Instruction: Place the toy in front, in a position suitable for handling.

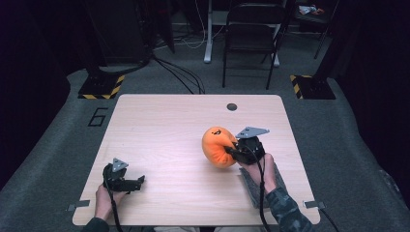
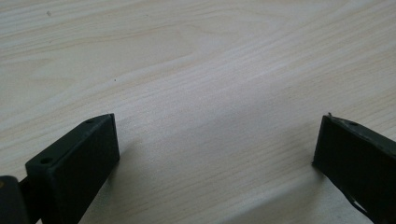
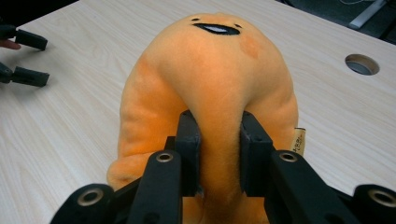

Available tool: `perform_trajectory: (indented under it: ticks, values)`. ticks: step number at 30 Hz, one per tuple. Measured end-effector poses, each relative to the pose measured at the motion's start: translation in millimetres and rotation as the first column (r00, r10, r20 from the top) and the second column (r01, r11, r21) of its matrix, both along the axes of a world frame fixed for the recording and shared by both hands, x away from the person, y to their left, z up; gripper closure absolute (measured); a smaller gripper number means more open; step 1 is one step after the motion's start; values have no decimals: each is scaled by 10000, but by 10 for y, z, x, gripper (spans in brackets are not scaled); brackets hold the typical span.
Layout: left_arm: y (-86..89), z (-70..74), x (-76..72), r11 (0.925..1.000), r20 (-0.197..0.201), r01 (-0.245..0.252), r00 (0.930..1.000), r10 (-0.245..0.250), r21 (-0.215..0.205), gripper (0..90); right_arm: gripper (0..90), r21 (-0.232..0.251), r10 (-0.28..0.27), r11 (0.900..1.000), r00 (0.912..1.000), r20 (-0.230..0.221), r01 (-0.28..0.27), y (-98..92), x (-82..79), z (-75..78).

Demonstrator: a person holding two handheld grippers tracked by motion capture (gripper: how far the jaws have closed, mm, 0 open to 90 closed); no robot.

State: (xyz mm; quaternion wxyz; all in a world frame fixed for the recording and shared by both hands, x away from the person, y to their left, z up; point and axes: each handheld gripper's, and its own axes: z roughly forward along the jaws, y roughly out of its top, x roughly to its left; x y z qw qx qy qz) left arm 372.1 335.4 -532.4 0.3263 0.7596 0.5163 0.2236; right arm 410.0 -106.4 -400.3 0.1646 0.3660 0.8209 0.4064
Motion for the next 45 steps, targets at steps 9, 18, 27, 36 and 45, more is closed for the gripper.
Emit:
perform_trajectory:
  ticks: [9,18,27,36,45]
  values:
    - [4,8,-1,10000,-90,40,10000,-40,39,0,727,-203,486,9986,9987,-146,-489,111,-40,-99]
    - [5,7,0,10000,-86,44,10000,-43,39,0,722,-258,913,9954,9953,-328,-921,258,-80,-194]
    - [6,5,0,10000,-47,29,10000,-29,58,0,702,-816,1199,9886,9895,-807,-1265,413,-58,-445]
    - [8,8,1,10000,-76,50,10000,-50,57,0,435,-771,1116,9900,9903,-826,-1180,355,-42,-428]
    - [7,5,1,10000,-39,28,10000,-28,60,0,206,-465,770,9957,9955,-546,-796,197,-88,-280]
